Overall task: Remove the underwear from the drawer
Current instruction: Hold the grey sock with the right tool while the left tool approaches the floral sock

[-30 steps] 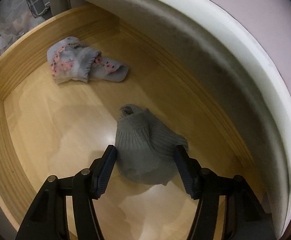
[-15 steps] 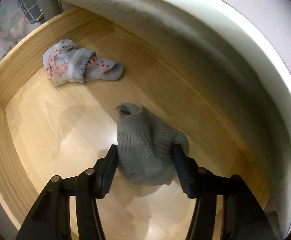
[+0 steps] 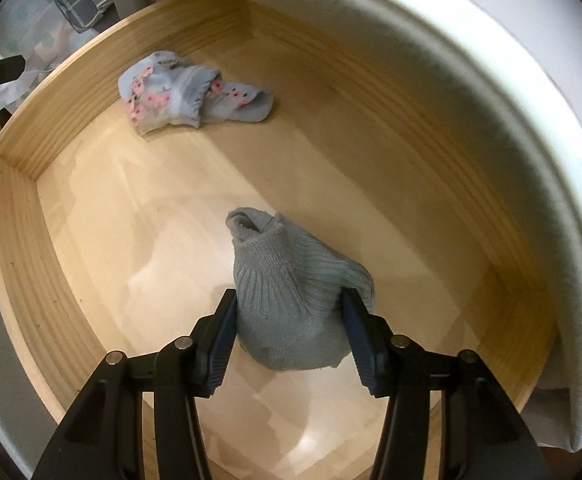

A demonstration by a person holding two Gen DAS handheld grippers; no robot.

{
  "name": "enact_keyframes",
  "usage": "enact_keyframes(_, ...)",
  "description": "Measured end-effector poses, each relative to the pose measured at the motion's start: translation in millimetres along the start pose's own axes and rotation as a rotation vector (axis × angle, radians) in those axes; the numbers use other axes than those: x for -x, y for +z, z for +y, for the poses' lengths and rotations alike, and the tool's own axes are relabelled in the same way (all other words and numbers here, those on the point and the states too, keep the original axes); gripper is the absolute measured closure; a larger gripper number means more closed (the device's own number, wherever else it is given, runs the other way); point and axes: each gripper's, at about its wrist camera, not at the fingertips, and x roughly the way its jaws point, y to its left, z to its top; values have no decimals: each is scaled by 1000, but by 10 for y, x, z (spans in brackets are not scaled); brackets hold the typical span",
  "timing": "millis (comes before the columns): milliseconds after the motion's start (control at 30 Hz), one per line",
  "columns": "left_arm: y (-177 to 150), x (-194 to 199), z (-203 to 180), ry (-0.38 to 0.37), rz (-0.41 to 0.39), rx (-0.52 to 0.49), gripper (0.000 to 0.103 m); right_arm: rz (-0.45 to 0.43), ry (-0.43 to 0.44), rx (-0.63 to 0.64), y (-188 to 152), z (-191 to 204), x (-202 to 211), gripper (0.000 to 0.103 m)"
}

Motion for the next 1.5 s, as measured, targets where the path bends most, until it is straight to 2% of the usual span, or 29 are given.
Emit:
enact_keyframes(67,-1,0,0,-2,2,-1,41,-19,-25,1,4,25,33,52)
enact_keyframes(200,2,-1,-5,-3,3,0,41,-35,-36,3,102,131,94,40)
enact_keyframes(333,1,-6,-9,-3,5,-2,41,-58,-43,-4,167,119,124,36)
enact_keyframes(533,-9,-5,-38,0,7,-11,41,-25,-33,6,258,93,-34,32)
enact_keyframes(800,-23,-3,-83,5,-4,-37,41,31,-38,13,350,152,-170,38)
enact_keyframes(1000,-45,27,-142,-25,-15,-70,41,78,-47,29,350,241,-220,40)
enact_keyframes(1167,-75,35,-266,-56,-5,-133,41,130,-44,17,332,267,-273,41)
enact_keyframes(1500,-167,13,-577,-93,19,-299,41,217,-29,-108,252,159,-349,41)
